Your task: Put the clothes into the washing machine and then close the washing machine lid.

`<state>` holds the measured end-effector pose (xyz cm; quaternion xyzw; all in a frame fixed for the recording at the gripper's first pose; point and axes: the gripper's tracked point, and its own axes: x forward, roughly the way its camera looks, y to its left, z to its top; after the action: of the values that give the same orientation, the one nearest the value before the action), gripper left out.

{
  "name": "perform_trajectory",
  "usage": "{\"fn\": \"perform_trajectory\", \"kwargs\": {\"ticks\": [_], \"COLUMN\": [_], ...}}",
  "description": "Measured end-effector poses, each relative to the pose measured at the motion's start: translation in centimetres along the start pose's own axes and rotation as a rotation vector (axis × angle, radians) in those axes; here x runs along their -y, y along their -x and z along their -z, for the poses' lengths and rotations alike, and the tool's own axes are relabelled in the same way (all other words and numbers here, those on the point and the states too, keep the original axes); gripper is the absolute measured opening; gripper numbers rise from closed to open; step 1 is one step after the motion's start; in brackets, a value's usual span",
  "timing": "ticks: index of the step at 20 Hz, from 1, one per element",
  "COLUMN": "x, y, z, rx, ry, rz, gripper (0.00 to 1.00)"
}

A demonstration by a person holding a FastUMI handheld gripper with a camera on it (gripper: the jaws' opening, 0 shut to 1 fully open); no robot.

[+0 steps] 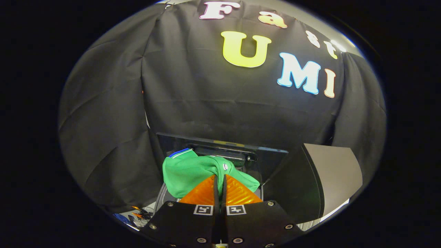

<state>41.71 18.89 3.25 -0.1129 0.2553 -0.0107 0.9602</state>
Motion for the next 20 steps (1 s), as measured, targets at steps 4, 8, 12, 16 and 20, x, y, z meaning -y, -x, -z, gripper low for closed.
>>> {"fn": "perform_trajectory", "kwargs": {"ticks": [4, 8, 12, 16, 20], "x": [0.1, -0.2, -0.7, -1.1, -1.1], "y": [-2.2, -4.6, -6.7, -9.1, -11.2], "z": [2.1, 4.6, 6.7, 8.0, 9.2], "rx": [-0.049, -0.108, -0.165, -0.195, -0.222], "ry": [-0.006, -0.035, -0.028, -0.021, -0.020], "rz": [0.000, -0.010, -0.022, -0.029, -0.024], "gripper": [0.00, 0.00, 0.00, 0.00, 0.00]}}
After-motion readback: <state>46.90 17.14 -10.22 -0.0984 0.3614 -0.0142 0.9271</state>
